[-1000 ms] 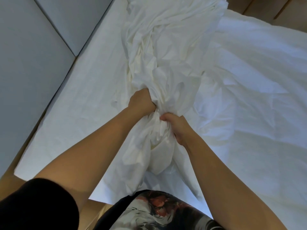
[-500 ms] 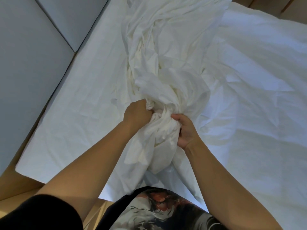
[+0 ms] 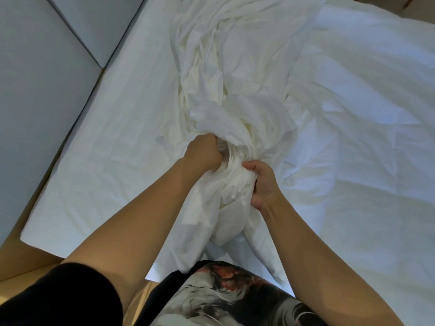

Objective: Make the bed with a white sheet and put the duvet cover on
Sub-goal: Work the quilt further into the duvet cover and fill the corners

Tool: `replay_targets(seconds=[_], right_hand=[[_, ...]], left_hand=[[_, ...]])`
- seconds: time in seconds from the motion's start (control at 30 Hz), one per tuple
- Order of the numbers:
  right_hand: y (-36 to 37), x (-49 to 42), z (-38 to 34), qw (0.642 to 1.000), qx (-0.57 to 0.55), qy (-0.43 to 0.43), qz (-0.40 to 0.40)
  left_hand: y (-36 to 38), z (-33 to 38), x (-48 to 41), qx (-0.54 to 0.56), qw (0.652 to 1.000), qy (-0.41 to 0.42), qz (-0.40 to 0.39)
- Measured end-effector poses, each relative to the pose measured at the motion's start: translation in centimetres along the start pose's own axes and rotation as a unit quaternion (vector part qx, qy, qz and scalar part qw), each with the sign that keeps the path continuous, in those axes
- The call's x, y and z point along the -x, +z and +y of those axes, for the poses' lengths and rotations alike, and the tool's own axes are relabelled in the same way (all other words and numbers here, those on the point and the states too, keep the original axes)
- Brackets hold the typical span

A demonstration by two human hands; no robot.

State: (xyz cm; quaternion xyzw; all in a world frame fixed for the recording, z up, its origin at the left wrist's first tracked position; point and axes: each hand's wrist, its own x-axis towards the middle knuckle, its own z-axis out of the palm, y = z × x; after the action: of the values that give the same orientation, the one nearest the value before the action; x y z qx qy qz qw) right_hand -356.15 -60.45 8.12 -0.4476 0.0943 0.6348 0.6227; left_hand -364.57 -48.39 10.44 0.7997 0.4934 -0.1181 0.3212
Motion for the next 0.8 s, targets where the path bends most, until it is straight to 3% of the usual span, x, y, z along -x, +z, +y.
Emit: replay_targets(seconds=[0.07, 0.2, 0.37, 0.53, 0.8], right_hand=[[-0.3, -0.2, 0.2, 1.000, -0.018, -0.010, -0.001], [-0.5, -0.1, -0.2, 0.999, -0.025, -0.020, 0.012], [-0.8, 0.5, -0.7, 0.998, -0.004, -0.033, 0.057], [-2.9, 2.3, -3.0, 0.983, 0.108, -0.075, 0.126], [-9.9, 5.1, -5.1, 0.943, 0.129, -0.056, 0.301]], left_hand=[[-0.2, 0.0, -0.1, -0.053, 0.998, -0.022, -0.025], [-0.4, -0.8, 0.0, -0.070, 0.996, 0.018, -0.042], [-2.1, -1.2, -0.2, 0.092, 0.996, 0.012, -0.009], [-4.0, -1.8, 0.5, 0.248, 0.967, -0.002, 0.066], [-6.8, -3.3, 1.5, 0.291, 0.949, -0.015, 0.124]])
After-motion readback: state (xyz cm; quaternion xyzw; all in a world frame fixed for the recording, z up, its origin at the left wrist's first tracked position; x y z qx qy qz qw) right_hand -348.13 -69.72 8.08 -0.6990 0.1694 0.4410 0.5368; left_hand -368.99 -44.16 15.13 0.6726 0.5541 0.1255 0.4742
